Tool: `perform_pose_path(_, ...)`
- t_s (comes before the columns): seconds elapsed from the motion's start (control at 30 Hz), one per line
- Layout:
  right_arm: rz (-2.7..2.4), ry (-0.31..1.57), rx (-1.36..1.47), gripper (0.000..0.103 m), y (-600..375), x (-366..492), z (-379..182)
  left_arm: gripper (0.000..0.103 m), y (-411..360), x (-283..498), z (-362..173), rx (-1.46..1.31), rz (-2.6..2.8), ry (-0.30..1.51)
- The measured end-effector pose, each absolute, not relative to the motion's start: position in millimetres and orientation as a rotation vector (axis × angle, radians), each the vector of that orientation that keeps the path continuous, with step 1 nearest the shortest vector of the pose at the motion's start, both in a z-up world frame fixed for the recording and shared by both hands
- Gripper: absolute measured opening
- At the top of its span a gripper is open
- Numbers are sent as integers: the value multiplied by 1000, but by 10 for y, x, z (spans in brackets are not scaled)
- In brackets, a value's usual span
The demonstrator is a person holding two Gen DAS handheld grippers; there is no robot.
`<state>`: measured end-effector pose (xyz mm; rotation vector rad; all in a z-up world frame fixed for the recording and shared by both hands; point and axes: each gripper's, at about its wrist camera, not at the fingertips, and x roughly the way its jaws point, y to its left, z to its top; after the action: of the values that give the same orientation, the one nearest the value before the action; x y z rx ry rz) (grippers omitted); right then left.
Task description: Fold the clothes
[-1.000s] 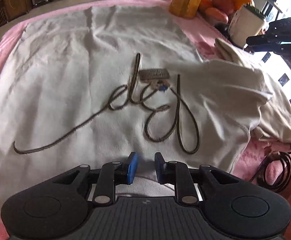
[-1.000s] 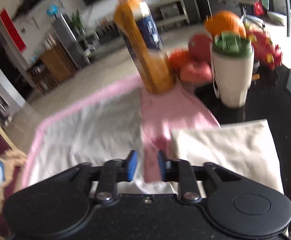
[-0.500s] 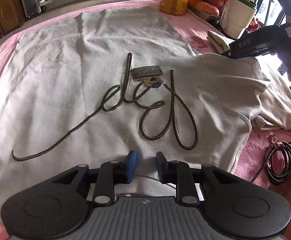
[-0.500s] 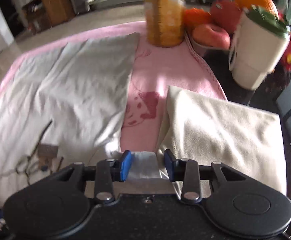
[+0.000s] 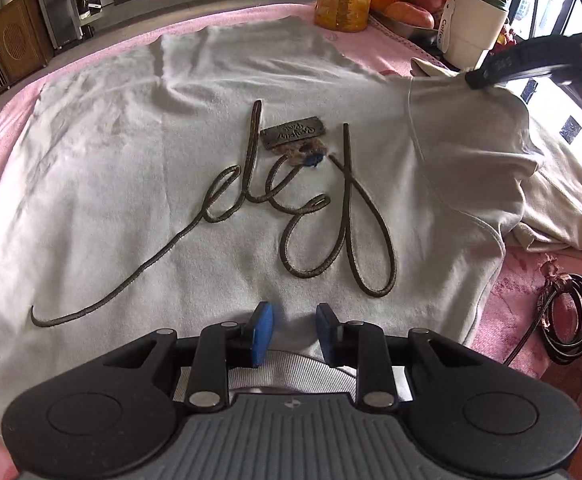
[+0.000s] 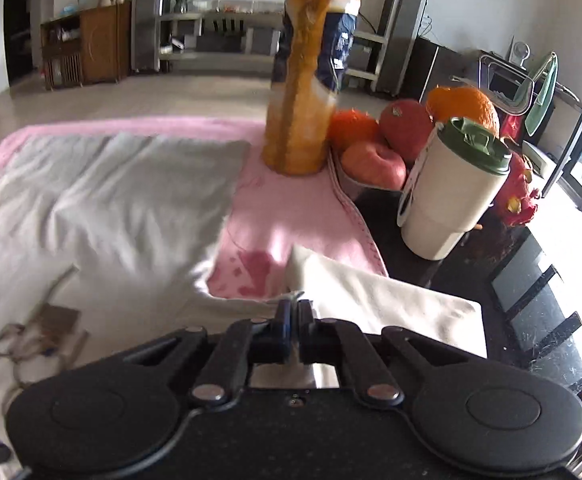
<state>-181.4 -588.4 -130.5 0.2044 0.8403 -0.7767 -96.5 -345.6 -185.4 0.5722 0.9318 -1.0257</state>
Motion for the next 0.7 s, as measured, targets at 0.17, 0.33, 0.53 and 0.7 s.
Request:
perform_pose_path(0.17,-803,869,275,17,-5996,-1795,-1393,28,-3458,-998,-1843,589,-1016,916)
perform_pose_path(0.33,-788,659,399,34,-5781,-2046,-663,28,-3183,-855,-1494,533,-966,897)
perform_pose_path(0.53,-522,527,528,72,-5197,-2031,-21,29,-2334,-325,-1038,380,-837,878)
perform_pose_path(0.7,-366,477,649,72,-4725,-1798,-76,21,-1531,531,-1065,207,-593,954)
